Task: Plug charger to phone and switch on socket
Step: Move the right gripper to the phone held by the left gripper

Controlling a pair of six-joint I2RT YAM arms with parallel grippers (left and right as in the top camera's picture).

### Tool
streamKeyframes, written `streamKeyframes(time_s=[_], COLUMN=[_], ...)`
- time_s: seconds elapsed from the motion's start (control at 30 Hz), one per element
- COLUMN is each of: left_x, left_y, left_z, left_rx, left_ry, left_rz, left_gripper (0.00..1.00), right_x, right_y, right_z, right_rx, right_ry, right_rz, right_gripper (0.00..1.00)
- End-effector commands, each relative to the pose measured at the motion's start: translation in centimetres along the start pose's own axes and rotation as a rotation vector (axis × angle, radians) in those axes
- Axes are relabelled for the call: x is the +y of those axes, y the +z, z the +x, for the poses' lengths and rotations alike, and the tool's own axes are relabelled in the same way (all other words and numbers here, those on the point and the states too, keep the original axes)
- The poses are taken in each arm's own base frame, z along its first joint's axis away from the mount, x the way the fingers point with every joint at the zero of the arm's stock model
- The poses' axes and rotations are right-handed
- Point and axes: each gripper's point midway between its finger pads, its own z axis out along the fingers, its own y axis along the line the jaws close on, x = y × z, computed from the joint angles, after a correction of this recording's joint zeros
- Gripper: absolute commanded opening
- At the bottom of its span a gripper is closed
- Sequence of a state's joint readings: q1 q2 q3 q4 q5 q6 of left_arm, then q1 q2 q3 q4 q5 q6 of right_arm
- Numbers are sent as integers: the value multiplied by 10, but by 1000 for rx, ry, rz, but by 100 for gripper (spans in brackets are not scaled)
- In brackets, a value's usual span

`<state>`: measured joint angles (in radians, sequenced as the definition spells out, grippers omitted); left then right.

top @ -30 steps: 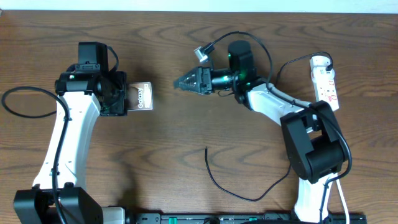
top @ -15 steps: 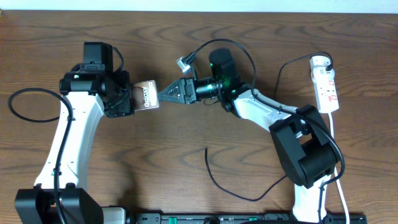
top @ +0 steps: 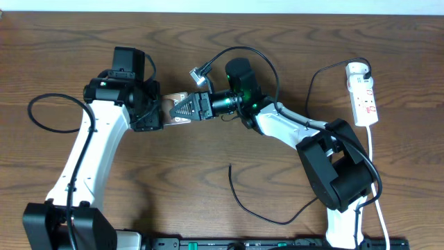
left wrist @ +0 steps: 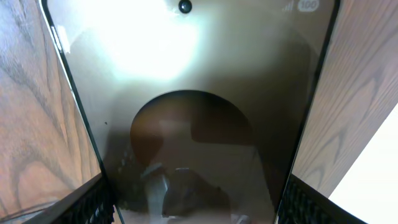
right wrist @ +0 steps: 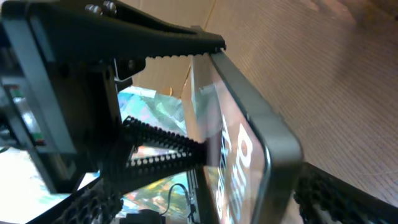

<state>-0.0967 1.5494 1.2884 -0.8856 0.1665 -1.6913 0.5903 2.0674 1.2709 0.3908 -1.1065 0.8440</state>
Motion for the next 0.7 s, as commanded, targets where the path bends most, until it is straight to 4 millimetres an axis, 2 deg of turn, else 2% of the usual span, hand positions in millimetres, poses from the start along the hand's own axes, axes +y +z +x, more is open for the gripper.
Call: streamKeyframes(time_s=[0.0, 0.13, 0.3, 0.43, 0.57, 0.67], left_x=[1, 3, 3, 3, 3, 4], left_y=[1, 1, 1, 1, 1, 1], left_z=[13, 20, 24, 24, 24, 29], left_rx=[20, 27, 50, 49, 52, 78], left_ry=[-22, -33, -33, -32, -32, -32], left_rz=[0, -3, -8, -8, -9, -15], left_gripper=[7, 7, 7, 7, 7, 7], right_x=[7, 8, 8, 9, 9, 9], right_y=[6, 8, 8, 8, 8, 8], right_z=[-2, -1, -1, -1, -1, -1], right_rx=[1, 3, 2, 1, 1, 1], right_ry=[-44, -45, -63, -66, -66, -66], right_rz=[-5, -6, -6, -9, -9, -9], right_gripper=[84, 75, 69, 54, 51, 45])
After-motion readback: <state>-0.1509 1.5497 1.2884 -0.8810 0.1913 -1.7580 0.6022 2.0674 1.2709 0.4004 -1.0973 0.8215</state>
